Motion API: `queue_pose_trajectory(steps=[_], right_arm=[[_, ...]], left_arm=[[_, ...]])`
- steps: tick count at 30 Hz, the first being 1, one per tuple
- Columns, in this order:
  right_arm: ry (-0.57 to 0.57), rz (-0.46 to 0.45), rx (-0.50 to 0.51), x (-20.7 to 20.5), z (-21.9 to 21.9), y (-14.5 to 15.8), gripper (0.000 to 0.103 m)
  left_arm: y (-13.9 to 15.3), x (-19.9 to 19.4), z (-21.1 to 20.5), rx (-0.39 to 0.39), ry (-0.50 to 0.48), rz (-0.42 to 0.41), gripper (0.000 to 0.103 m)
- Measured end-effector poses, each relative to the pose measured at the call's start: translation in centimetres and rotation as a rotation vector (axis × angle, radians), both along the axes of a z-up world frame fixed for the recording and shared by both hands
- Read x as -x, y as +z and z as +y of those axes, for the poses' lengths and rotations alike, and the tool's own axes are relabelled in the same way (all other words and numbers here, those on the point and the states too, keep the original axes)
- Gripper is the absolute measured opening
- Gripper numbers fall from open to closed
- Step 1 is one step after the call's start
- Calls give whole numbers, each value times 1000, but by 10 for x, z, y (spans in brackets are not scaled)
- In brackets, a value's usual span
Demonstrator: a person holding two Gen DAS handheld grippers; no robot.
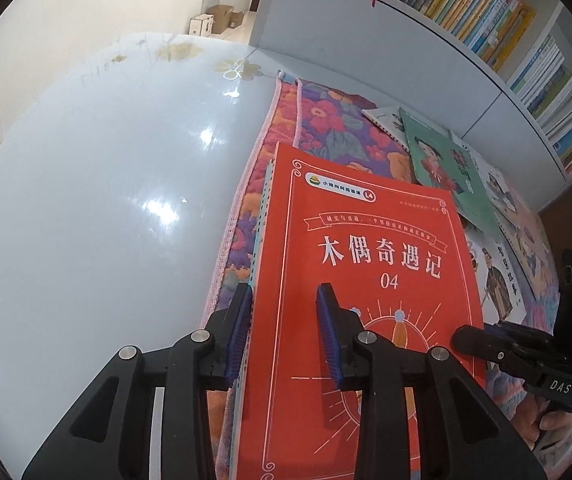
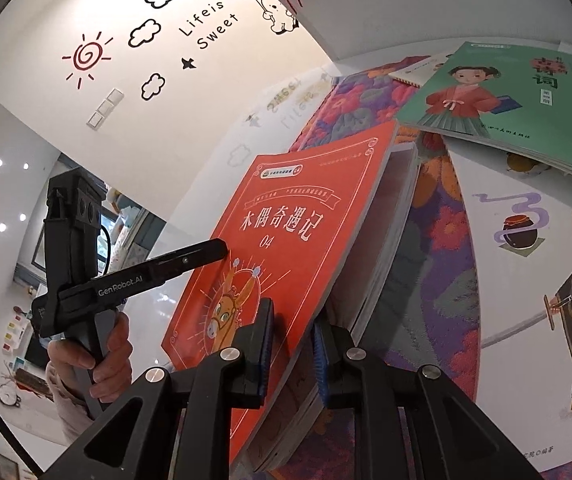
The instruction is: Organize books
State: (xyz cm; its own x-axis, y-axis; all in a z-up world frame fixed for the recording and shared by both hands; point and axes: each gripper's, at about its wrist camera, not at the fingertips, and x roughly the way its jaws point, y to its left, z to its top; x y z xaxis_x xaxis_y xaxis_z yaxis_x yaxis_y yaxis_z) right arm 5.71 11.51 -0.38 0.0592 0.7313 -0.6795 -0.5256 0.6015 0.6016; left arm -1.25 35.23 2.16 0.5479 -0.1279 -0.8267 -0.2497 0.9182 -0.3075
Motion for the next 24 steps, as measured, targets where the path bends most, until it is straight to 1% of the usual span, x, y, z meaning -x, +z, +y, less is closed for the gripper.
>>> queue_pose_trajectory(steps=[1,2,4,6,7,9,10,11,12,13,14,17,21,24], right_arm=[[-7,3,0,1,0,1,19],[-13,9,-2,4,-2,1,21],[-21,28,-16,3,-2,1,29],[-23,44,-35,4,-2,4,50],[-31,45,-35,4,-2,7,53],[-76,50,4,5,-3,11,58],[-106,76,24,4,-7,11,61],[-124,105,21,3,-12,11,63],[-143,145,-2,1,-19,10,63],[-155,165,-17,-1,-26,11,63],[-160,163,-17,-2,-32,13,63],[-186,101,6,-4,-54,26,63],[-250,88,-6,-15,-96,37,63],[-319,59,9,-25,-133,41,63]], left_arm=[[0,0,0,0,4,-2,32],[-1,1,0,-4,11,-5,32],[0,1,-2,-18,19,-6,32],[3,2,-5,-46,36,-3,32],[6,3,-6,-66,45,0,32],[13,8,-9,-119,72,-1,32],[17,10,-10,-135,82,-5,32],[21,13,-11,-145,90,-12,33],[27,16,-13,-147,96,-23,34],[31,18,-15,-144,97,-32,35],[35,20,-17,-141,96,-39,35],[48,23,-32,-143,89,-62,35],[57,17,-61,-113,44,-82,36],[58,6,-92,-99,2,-93,37]])
